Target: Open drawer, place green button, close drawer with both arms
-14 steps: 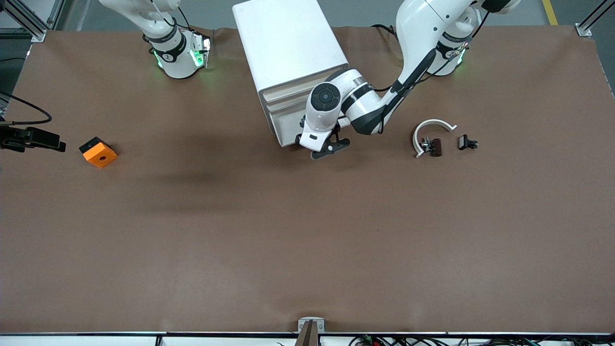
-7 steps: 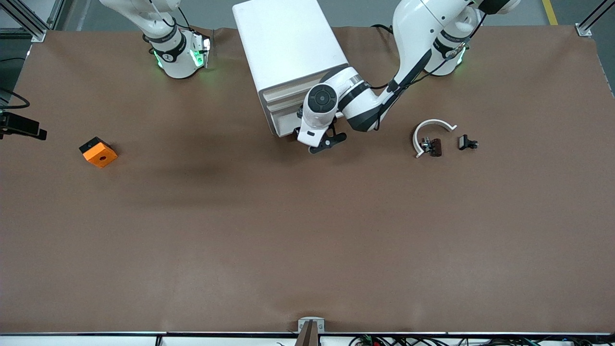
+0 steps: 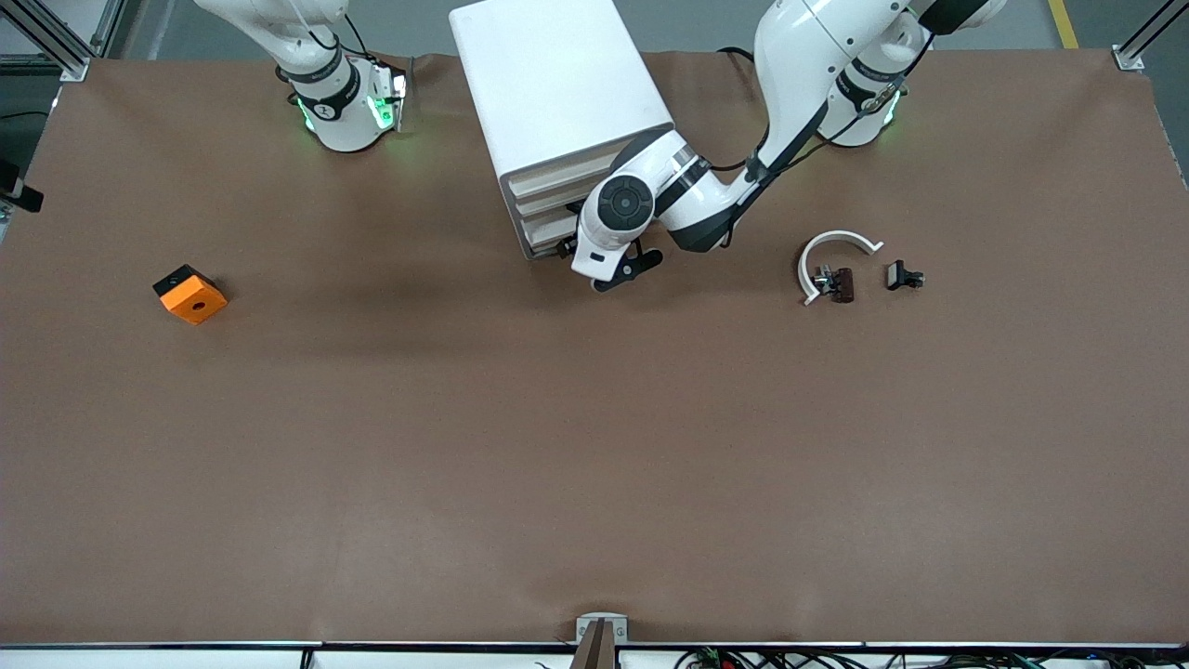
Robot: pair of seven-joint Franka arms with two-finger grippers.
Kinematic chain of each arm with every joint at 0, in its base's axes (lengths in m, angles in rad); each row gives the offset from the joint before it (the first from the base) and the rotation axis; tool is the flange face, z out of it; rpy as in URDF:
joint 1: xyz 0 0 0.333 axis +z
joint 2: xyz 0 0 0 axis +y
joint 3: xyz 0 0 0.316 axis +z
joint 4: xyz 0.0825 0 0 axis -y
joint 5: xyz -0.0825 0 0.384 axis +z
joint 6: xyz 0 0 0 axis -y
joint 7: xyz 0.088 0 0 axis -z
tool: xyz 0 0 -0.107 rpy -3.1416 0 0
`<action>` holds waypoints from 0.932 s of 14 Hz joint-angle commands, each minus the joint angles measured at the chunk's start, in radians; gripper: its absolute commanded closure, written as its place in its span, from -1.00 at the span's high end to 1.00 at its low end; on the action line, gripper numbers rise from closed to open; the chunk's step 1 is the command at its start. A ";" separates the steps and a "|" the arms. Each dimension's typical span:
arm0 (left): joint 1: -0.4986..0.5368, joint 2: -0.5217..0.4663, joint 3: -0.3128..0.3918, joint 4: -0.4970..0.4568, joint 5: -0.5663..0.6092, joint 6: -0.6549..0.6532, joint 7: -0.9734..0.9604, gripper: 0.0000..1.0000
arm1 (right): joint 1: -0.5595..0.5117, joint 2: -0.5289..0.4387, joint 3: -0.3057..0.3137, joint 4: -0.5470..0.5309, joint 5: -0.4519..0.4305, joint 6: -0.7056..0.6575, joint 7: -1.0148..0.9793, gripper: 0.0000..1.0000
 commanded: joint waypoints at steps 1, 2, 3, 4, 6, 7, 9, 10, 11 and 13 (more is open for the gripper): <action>0.016 0.033 -0.022 0.024 -0.053 -0.019 0.013 1.00 | 0.012 -0.107 0.010 -0.166 -0.004 0.084 0.003 1.00; 0.016 0.037 -0.022 0.024 -0.068 -0.022 0.011 1.00 | 0.012 -0.131 0.010 -0.200 -0.004 0.105 0.003 1.00; 0.016 0.039 -0.024 0.025 -0.083 -0.043 0.013 1.00 | 0.012 -0.135 0.010 -0.205 -0.004 0.105 0.002 1.00; 0.015 0.041 -0.024 0.027 -0.096 -0.069 0.022 1.00 | 0.012 -0.139 0.010 -0.208 -0.004 0.102 0.002 1.00; 0.015 0.045 -0.022 0.038 -0.154 -0.102 0.056 1.00 | 0.047 -0.150 0.001 -0.217 -0.014 0.105 0.002 1.00; 0.016 0.047 -0.022 0.041 -0.171 -0.112 0.070 1.00 | 0.074 -0.150 0.000 -0.217 -0.052 0.108 0.005 1.00; 0.016 0.047 -0.022 0.041 -0.176 -0.116 0.073 1.00 | 0.084 -0.156 0.001 -0.219 -0.074 0.105 0.008 1.00; 0.016 0.047 -0.022 0.041 -0.176 -0.116 0.074 1.00 | 0.085 -0.162 0.000 -0.231 -0.074 0.107 0.013 1.00; 0.016 0.047 -0.021 0.041 -0.176 -0.116 0.074 1.00 | 0.085 -0.177 0.000 -0.252 -0.074 0.116 0.023 1.00; 0.019 0.047 -0.018 0.056 -0.174 -0.116 0.076 1.00 | 0.082 -0.225 0.000 -0.326 -0.074 0.170 0.028 1.00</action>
